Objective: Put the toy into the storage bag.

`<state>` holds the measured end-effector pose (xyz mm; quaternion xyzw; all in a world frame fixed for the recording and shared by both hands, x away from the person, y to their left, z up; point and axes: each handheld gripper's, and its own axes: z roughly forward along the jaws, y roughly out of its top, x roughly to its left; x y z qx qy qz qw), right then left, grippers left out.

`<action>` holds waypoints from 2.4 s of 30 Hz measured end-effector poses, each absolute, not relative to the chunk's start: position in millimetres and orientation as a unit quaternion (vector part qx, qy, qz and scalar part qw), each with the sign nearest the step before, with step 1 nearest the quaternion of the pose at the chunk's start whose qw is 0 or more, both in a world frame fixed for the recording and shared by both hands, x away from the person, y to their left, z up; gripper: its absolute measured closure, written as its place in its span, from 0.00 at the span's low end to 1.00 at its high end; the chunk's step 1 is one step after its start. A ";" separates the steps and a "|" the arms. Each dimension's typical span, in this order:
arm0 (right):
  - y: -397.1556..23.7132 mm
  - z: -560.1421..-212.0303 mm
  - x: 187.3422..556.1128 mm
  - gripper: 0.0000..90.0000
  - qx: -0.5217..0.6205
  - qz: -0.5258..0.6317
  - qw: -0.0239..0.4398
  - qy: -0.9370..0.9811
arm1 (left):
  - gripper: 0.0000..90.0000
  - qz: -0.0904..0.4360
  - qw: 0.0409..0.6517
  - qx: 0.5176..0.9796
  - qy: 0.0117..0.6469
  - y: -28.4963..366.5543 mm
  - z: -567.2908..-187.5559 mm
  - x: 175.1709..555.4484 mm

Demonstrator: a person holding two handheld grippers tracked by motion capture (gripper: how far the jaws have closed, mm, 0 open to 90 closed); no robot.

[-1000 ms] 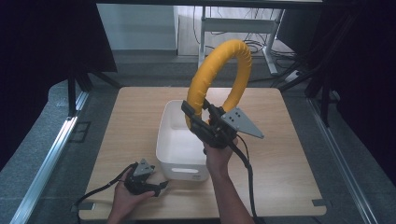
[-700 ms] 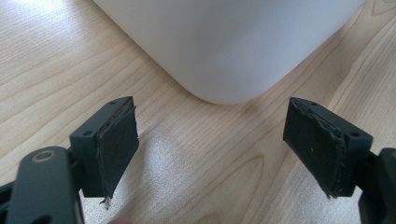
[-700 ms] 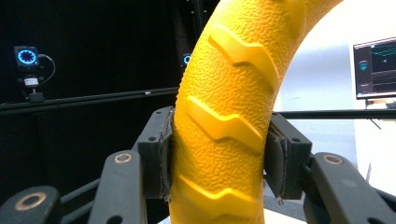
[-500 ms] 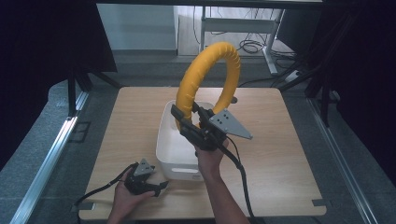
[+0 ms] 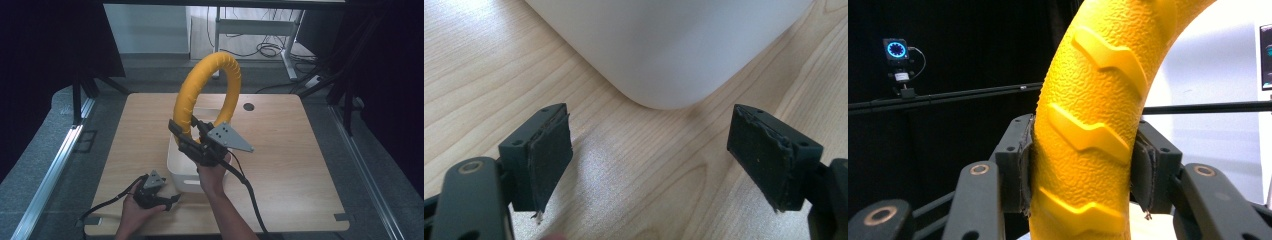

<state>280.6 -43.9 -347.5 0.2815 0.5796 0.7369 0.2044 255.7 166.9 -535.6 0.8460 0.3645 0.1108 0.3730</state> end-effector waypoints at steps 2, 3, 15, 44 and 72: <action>-40.8 -349.3 280.1 0.56 0.283 0.739 0.200 0.578 | 0.20 0.111 0.372 0.846 0.364 167.0 -535.5 255.7; -39.8 -350.3 279.8 0.56 0.282 0.739 0.199 0.579 | 0.20 0.111 0.373 0.846 0.365 167.1 -535.4 255.6; -32.7 -363.7 275.6 0.56 0.293 0.741 0.187 0.575 | 0.20 0.112 0.373 0.846 0.364 167.1 -535.4 255.5; -22.9 -400.2 277.1 0.56 0.327 0.728 0.180 0.574 | 0.20 0.108 0.375 0.844 0.367 165.2 -537.3 255.4; -21.8 -414.9 282.9 0.51 0.394 0.688 0.152 0.590 | 0.20 0.108 0.377 0.844 0.367 165.0 -537.1 255.1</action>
